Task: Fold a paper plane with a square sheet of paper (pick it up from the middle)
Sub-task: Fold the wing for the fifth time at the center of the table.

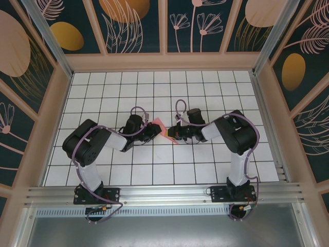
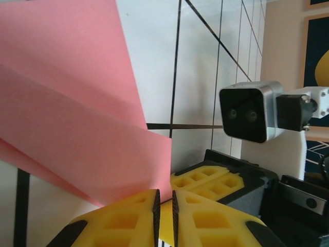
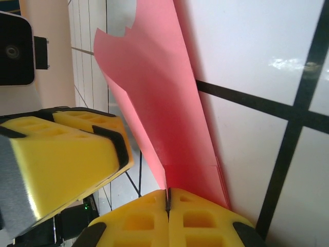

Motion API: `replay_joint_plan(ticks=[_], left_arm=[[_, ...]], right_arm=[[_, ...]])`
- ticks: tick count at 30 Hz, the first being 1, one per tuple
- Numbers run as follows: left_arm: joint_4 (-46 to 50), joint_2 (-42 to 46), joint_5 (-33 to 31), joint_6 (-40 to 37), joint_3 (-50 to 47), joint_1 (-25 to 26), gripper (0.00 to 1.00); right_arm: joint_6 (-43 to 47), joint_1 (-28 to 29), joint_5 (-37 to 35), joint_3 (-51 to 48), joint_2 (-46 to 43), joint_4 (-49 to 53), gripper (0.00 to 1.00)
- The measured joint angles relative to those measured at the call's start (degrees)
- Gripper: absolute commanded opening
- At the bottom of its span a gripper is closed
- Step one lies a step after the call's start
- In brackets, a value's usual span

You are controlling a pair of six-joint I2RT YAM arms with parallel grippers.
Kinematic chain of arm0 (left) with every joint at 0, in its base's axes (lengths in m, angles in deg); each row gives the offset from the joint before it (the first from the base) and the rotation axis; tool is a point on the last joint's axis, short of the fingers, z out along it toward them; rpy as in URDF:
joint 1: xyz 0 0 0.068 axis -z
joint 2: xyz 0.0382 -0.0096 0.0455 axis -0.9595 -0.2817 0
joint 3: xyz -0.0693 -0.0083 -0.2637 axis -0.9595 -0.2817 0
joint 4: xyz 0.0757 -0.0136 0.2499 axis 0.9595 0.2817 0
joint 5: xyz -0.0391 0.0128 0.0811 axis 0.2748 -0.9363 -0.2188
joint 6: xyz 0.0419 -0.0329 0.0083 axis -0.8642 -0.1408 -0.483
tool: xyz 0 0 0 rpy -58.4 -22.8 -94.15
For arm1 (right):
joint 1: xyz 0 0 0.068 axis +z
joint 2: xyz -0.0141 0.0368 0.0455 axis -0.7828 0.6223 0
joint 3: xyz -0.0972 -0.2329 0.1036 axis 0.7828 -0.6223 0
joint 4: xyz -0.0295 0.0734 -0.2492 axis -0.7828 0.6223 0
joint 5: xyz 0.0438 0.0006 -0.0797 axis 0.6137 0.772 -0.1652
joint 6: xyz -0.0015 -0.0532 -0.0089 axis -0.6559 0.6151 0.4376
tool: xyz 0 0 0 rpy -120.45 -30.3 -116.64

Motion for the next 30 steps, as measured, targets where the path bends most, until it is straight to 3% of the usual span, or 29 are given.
replay_joint_plan(ticks=[9, 17, 22, 30], left_arm=[[2.16, -1.14, -1.05, 0.02, 1.57, 0.0, 0.15], [4.96, -1.66, -2.23, 0.02, 2.8, 0.02, 0.14], [5.92, -2.23, -2.47, 0.04, 3.54, 0.09, 0.13], [7.1, -2.4, -2.64, 0.04, 4.2, 0.22, 0.13]], right_arm=[[0.68, -0.02, 0.31, 1.11, 0.02, 2.51, 0.02], [3.52, 0.0, 0.44, 2.62, -0.22, 5.9, 0.15], [6.51, -0.02, -0.26, 3.78, -1.4, 9.55, 0.23], [15.67, 0.0, -4.35, 4.76, -4.72, 18.1, 0.23]])
